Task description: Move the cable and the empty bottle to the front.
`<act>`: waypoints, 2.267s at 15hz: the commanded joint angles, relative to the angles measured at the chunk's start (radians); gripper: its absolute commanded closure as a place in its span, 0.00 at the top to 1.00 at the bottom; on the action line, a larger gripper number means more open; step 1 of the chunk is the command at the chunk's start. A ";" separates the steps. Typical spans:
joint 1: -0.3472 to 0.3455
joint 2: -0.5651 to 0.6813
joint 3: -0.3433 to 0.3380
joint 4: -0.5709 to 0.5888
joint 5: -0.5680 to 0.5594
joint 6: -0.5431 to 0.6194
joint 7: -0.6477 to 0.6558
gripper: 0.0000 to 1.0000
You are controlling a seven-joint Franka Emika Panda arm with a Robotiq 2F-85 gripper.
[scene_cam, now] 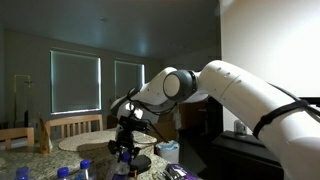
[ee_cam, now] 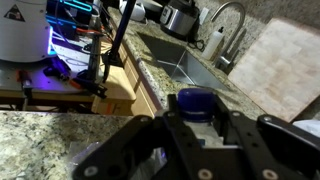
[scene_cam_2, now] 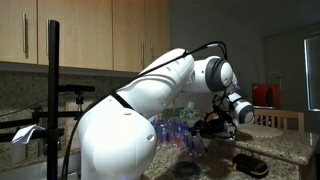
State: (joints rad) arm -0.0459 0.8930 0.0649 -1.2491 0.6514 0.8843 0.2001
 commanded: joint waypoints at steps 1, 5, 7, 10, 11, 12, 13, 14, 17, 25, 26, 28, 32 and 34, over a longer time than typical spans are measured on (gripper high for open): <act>0.007 0.093 -0.013 0.148 0.079 -0.103 0.097 0.14; 0.028 0.123 -0.024 0.263 0.117 -0.147 0.216 0.14; 0.042 0.128 -0.030 0.316 0.123 -0.164 0.290 0.14; 0.059 0.142 -0.039 0.373 0.111 -0.194 0.384 0.14; 0.060 0.152 -0.043 0.386 0.111 -0.206 0.412 0.14; 0.062 0.159 -0.051 0.396 0.107 -0.210 0.439 0.13; 0.060 0.168 -0.055 0.402 0.105 -0.220 0.458 0.13; 0.057 0.178 -0.059 0.408 0.104 -0.225 0.474 0.13; 0.045 0.201 -0.073 0.424 0.103 -0.227 0.516 0.13; 0.037 0.250 -0.065 0.471 0.103 -0.239 0.538 0.13; 0.036 0.257 -0.062 0.477 0.104 -0.239 0.527 0.13; 0.031 0.270 -0.055 0.488 0.107 -0.233 0.508 0.13; 0.022 0.292 -0.041 0.511 0.112 -0.224 0.490 0.13; 0.009 0.300 -0.029 0.524 0.123 -0.221 0.483 0.13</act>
State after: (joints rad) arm -0.0074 1.1680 0.0089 -0.7675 0.7462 0.6821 0.6819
